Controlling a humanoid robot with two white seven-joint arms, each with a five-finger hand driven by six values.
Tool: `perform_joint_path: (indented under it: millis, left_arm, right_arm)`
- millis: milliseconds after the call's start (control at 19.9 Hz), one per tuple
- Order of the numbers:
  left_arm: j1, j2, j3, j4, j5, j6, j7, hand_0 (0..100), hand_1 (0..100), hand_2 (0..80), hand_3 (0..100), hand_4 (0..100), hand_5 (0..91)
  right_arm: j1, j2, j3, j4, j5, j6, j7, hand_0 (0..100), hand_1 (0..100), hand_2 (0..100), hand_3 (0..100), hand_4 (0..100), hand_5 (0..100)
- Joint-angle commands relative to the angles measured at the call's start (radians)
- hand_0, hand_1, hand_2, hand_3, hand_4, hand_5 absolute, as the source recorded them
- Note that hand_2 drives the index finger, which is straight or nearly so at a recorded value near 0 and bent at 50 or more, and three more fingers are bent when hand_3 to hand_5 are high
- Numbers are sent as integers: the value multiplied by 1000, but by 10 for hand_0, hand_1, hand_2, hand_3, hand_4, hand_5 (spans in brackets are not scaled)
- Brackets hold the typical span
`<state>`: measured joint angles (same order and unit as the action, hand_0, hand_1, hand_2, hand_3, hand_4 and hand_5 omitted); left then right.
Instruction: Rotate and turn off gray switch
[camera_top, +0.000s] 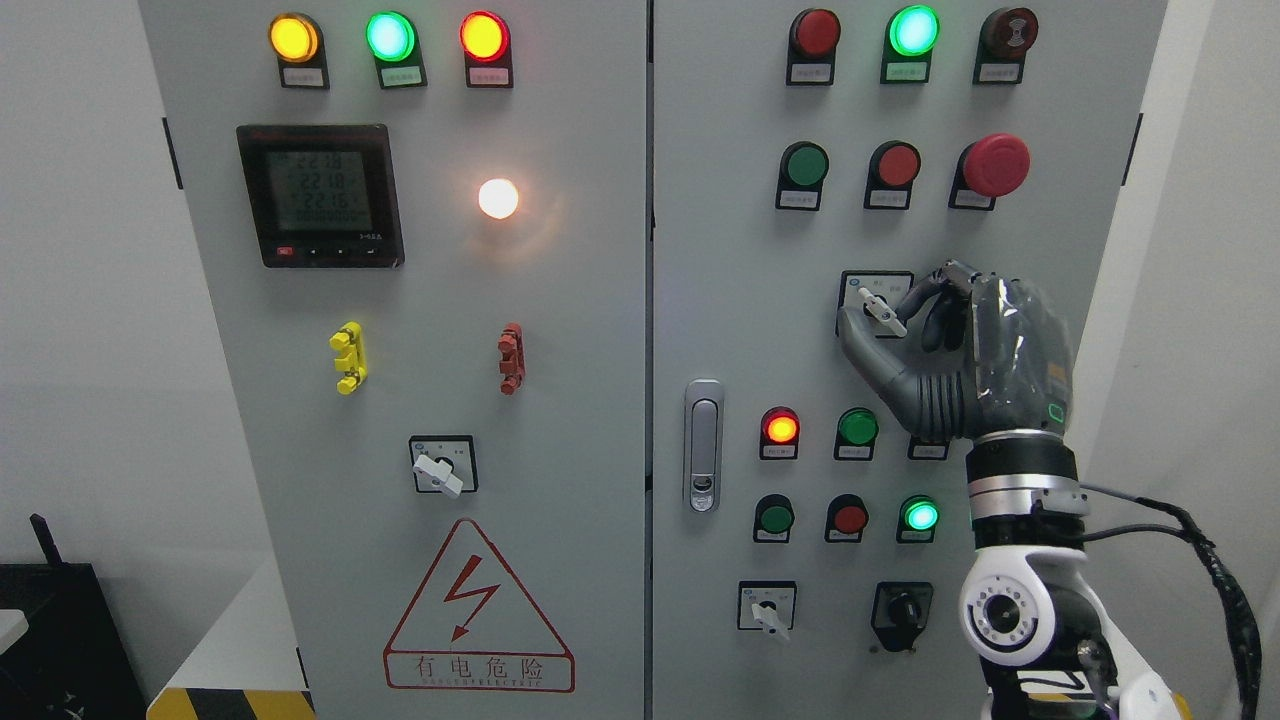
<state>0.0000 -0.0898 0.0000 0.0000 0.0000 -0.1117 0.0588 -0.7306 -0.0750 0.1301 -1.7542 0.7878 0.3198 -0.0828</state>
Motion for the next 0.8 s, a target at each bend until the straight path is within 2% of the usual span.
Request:
perform_joint_path:
  millis: [0,753]
  left_arm:
    - [-9,1,8,-25,20,0,-1,120,389,0,0,0,0]
    - [-9,1,8,-25,20,0,-1,120,389,0,0,0,0]
  right_arm:
    - [-3,1,3,1,1,1,0,128,390,640,923,956,1000]
    - [-3,1,5,2,18,1,2,190,421,660,934,962,1000]
